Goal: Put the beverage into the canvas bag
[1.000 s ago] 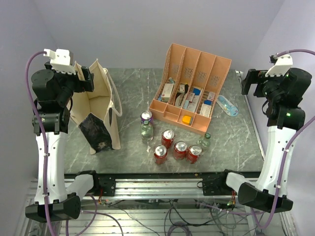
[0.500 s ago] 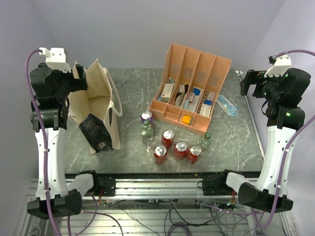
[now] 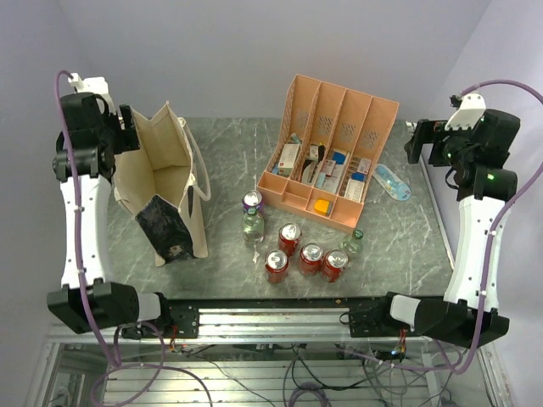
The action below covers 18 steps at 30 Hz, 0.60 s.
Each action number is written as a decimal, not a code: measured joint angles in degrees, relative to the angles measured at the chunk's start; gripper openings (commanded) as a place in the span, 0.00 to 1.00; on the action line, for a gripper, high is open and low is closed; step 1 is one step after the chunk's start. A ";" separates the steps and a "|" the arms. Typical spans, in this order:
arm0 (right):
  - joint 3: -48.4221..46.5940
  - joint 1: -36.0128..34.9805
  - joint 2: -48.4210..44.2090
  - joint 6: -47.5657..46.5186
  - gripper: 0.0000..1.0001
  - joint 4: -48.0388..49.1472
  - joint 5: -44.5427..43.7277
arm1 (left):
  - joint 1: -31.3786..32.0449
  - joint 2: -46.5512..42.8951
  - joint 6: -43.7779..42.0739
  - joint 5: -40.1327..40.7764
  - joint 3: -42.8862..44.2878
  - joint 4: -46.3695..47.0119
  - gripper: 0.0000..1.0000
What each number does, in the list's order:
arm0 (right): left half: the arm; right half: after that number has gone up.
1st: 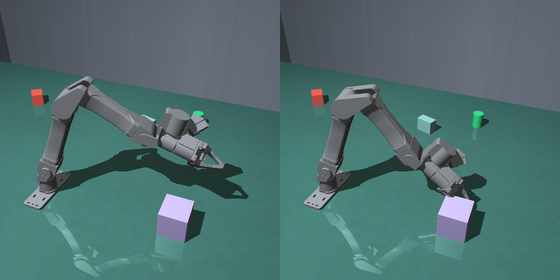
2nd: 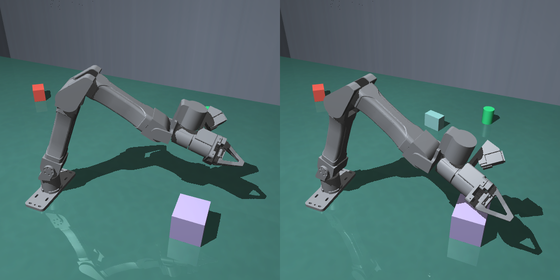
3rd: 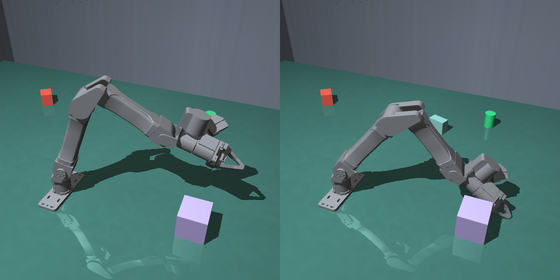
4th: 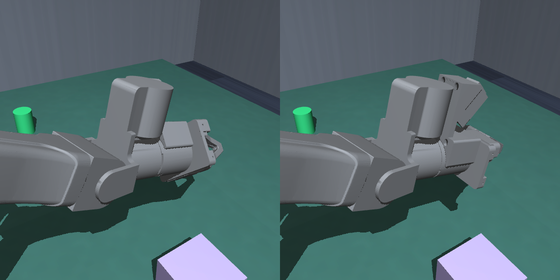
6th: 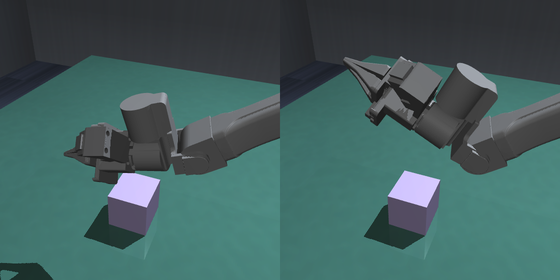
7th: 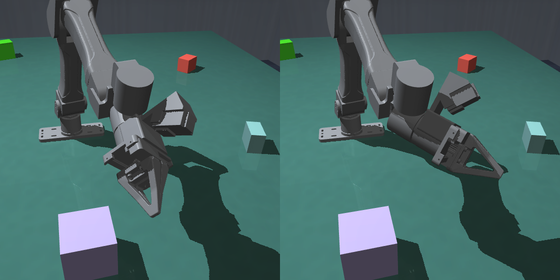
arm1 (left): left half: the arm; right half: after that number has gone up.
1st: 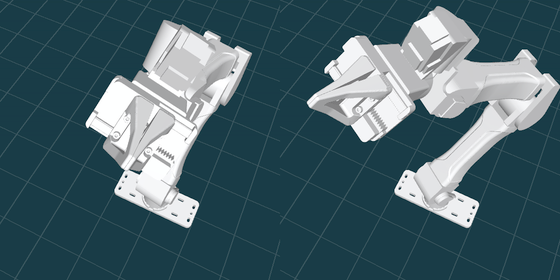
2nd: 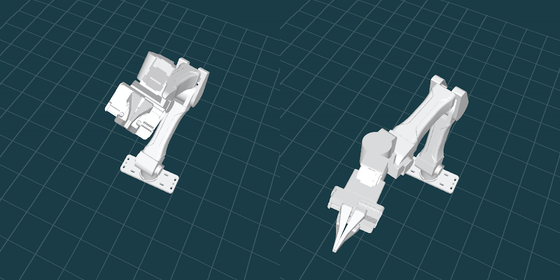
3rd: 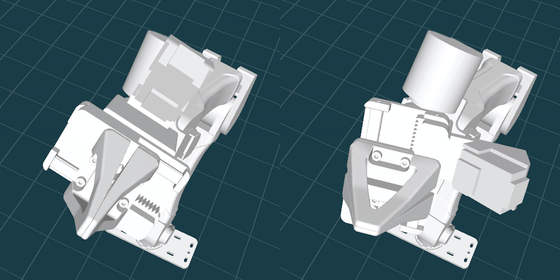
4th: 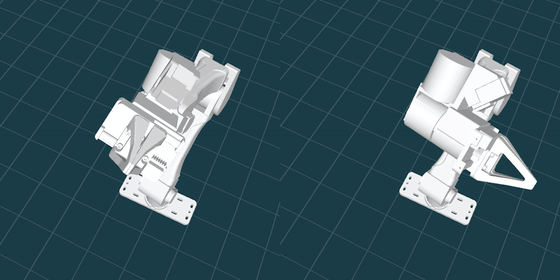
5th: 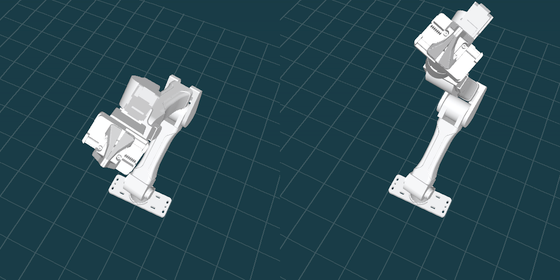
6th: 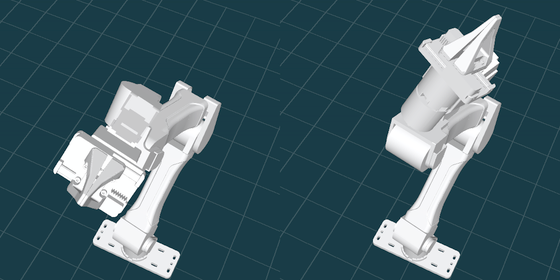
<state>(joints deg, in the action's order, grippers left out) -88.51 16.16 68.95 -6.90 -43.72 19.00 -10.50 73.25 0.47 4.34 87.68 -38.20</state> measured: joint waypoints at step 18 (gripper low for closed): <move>-2.36 -13.99 4.70 -5.27 1.00 -0.52 -1.84 | -0.98 8.20 -4.09 -11.50 2.12 -12.44 0.07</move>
<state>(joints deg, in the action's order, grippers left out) -90.87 2.17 73.65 -12.16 -44.25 17.17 -11.49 81.45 -3.62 -7.16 89.80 -50.63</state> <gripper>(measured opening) 0.999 0.081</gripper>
